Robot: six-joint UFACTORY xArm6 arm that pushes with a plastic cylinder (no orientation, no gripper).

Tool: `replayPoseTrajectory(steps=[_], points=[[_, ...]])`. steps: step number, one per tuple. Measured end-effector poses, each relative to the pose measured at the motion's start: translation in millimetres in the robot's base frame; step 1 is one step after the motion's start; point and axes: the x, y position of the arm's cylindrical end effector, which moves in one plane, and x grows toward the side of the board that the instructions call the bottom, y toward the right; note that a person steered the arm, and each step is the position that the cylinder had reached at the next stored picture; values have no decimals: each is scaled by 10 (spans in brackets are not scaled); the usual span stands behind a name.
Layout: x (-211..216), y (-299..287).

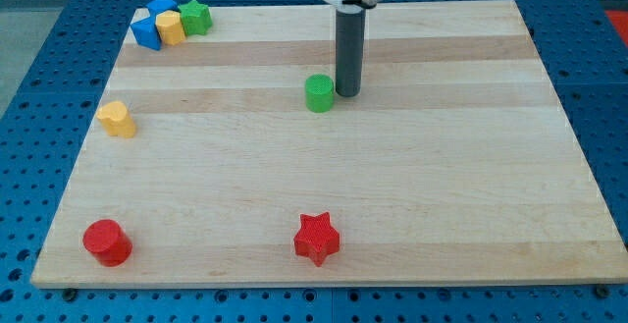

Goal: Push green circle near to the yellow hexagon

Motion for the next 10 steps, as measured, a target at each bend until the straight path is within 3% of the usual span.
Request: replayPoseTrajectory(steps=[1, 4, 7, 10], points=[[107, -148], [-91, -1285], [-654, -2094], [-755, -2338]])
